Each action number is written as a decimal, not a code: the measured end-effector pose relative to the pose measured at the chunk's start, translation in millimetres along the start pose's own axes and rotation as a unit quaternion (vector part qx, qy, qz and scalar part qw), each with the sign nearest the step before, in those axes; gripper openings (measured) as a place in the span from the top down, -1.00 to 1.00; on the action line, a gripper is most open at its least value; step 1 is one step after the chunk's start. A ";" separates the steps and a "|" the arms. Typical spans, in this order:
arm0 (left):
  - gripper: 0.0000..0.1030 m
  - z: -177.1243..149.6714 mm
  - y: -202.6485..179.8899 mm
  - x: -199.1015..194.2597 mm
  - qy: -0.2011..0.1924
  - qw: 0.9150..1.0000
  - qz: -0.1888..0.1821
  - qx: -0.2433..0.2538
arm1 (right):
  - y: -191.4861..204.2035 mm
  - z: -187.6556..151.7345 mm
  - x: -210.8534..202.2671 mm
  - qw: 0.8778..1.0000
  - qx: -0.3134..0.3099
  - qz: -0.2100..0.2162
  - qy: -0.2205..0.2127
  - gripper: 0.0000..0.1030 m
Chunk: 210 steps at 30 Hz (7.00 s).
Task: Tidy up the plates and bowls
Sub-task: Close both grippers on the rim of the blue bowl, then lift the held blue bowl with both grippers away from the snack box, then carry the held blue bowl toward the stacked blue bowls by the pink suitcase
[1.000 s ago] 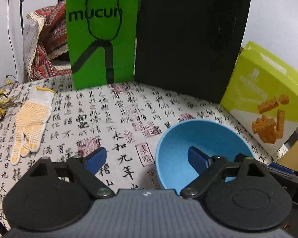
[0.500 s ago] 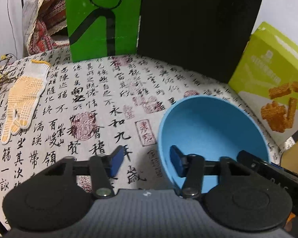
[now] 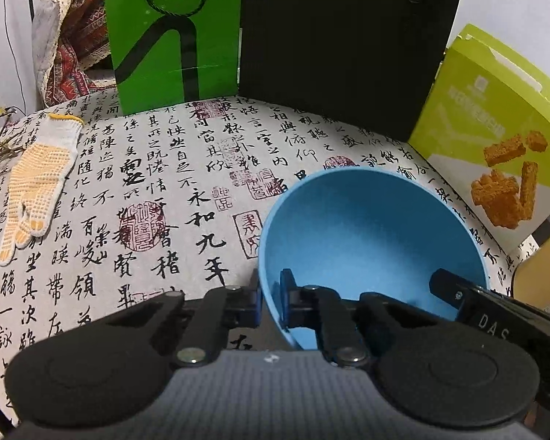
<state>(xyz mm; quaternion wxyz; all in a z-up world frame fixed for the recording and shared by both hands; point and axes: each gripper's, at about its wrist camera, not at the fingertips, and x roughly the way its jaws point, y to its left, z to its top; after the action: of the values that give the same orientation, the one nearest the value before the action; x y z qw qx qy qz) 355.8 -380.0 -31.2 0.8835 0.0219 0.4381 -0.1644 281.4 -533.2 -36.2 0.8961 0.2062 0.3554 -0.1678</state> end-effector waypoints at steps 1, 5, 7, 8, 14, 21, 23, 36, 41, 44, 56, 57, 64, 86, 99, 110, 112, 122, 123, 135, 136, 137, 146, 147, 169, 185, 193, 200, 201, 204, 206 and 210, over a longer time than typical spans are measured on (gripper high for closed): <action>0.80 0.2 1.3 -0.4 0.002 1.000 -0.001 -0.004 | 0.3 -0.3 -1.1 1.000 -0.001 -0.002 -0.001 0.78; 0.81 -0.3 4.9 -4.4 0.003 1.000 0.003 -0.010 | -0.8 -1.1 -6.8 1.000 0.006 0.001 0.000 0.78; 0.81 -1.1 6.0 -7.4 0.005 1.000 0.001 -0.010 | 0.4 -2.5 -10.7 1.000 0.003 -0.001 -0.001 0.78; 0.81 -1.9 5.9 -9.6 0.004 1.000 0.002 -0.008 | 1.2 -3.3 -12.6 1.000 0.001 -0.002 -0.003 0.78; 0.81 -5.4 7.5 -25.2 0.003 1.000 0.005 -0.001 | 3.5 -8.1 -25.3 1.000 0.003 0.002 -0.005 0.78; 0.81 -13.3 11.3 -49.5 -0.004 1.000 0.009 0.012 | 9.8 -16.2 -47.2 1.000 0.005 0.005 -0.011 0.78; 0.81 -16.7 13.2 -56.6 -0.007 1.000 0.009 0.013 | 12.3 -18.7 -54.1 1.000 0.004 0.006 -0.013 0.78; 0.81 -41.7 27.5 -108.8 -0.029 0.999 0.020 0.033 | 26.6 -41.4 -102.5 0.999 0.002 0.017 -0.028 0.78; 0.81 -52.3 36.8 -127.5 -0.034 0.999 0.021 0.035 | 32.2 -52.0 -120.2 0.999 0.005 0.025 -0.033 0.78; 0.81 -58.6 42.4 -138.1 -0.037 0.998 0.024 0.036 | 38.0 -59.5 -130.5 0.999 0.003 0.027 -0.036 0.78; 0.80 -81.2 74.0 -178.3 -0.049 0.998 0.031 0.036 | 66.3 -86.6 -165.8 0.998 -0.013 0.037 -0.044 0.78; 0.80 -82.4 77.1 -181.7 -0.051 0.998 0.032 0.035 | 69.1 -88.6 -168.7 0.998 -0.015 0.039 -0.044 0.78; 0.80 -93.6 99.0 -202.9 -0.055 0.998 0.036 0.025 | 91.6 -102.7 -189.1 0.998 -0.024 0.044 -0.049 0.78; 0.79 -128.3 164.5 -247.1 -0.068 0.997 0.046 0.005 | 148.3 -142.5 -225.1 0.995 -0.042 0.067 -0.053 0.78; 0.79 -142.5 201.0 -268.5 -0.078 0.996 0.051 -0.012 | 182.1 -164.0 -239.3 0.993 -0.060 0.080 -0.054 0.78; 0.79 -155.1 224.5 -283.4 -0.087 0.994 0.058 -0.023 | 205.7 -178.7 -248.4 0.992 -0.075 0.089 -0.055 0.79; 0.79 -157.1 227.8 -284.9 -0.086 0.994 0.059 -0.026 | 209.1 -181.5 -249.5 0.991 -0.077 0.091 -0.054 0.79; 0.79 -164.5 245.8 -294.9 -0.090 0.993 0.067 -0.037 | 224.3 -190.7 -249.4 0.990 -0.083 0.104 -0.048 0.79; 0.79 -165.2 247.8 -296.1 -0.090 0.993 0.068 -0.038 | 225.9 -191.7 -249.4 0.990 -0.084 0.106 -0.047 0.79; 0.79 -170.5 271.9 -304.6 -0.091 0.992 0.077 -0.044 | 249.3 -203.6 -250.5 0.988 -0.096 0.118 -0.039 0.79; 0.79 -171.1 274.3 -305.1 -0.091 0.992 0.078 -0.045 | 251.7 -204.5 -250.5 0.987 -0.098 0.119 -0.039 0.79; 0.79 -171.8 276.2 -305.6 -0.091 0.992 0.080 -0.045 | 254.1 -205.4 -250.6 0.987 -0.099 0.120 -0.039 0.79; 0.79 -175.7 299.1 -310.6 -0.090 0.991 0.089 -0.054 | 273.6 -214.6 -247.2 0.985 -0.108 0.132 -0.028 0.79; 0.79 -176.2 301.8 -311.4 -0.090 0.990 0.090 -0.055 | 276.1 -215.5 -247.0 0.985 -0.109 0.133 -0.027 0.79; 0.78 -187.0 357.0 -329.7 -0.095 0.985 0.118 -0.082 | 329.8 -238.7 -240.9 0.978 -0.119 0.174 -0.002 0.79; 0.79 -192.0 393.1 -345.7 -0.105 0.981 0.129 -0.099 | 363.6 -254.1 -246.1 0.971 -0.135 0.195 0.005 0.79; 0.79 -196.9 410.8 -351.1 -0.107 0.979 0.136 -0.109 | 381.2 -261.4 -246.4 0.969 -0.140 0.205 0.011 0.78; 0.79 -201.6 427.9 -360.4 -0.114 0.976 0.141 -0.122 | 398.1 -268.3 -247.8 0.965 -0.146 0.217 0.017 0.78; 0.79 -202.4 430.4 -361.9 -0.115 0.975 0.142 -0.123 | 401.0 -269.5 -248.4 0.964 -0.148 0.219 0.017 0.78; 0.79 -204.4 437.9 -365.4 -0.117 0.974 0.147 -0.127 | 409.6 -273.0 -250.1 0.963 -0.157 0.220 0.017 0.78; 0.79 -206.0 443.5 -367.5 -0.118 0.973 0.150 -0.130 | 416.1 -275.2 -251.5 0.961 -0.162 0.222 0.017 0.78; 0.79 -209.5 455.2 -369.9 -0.118 0.971 0.153 -0.138 | 427.6 -280.4 -252.8 0.959 -0.170 0.227 0.018 0.78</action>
<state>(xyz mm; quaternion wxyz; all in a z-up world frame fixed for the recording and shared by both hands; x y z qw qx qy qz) 128.1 188.8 81.1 0.9380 -0.0526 0.3409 0.0336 138.7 10.0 63.7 0.9258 0.1290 0.3390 0.1064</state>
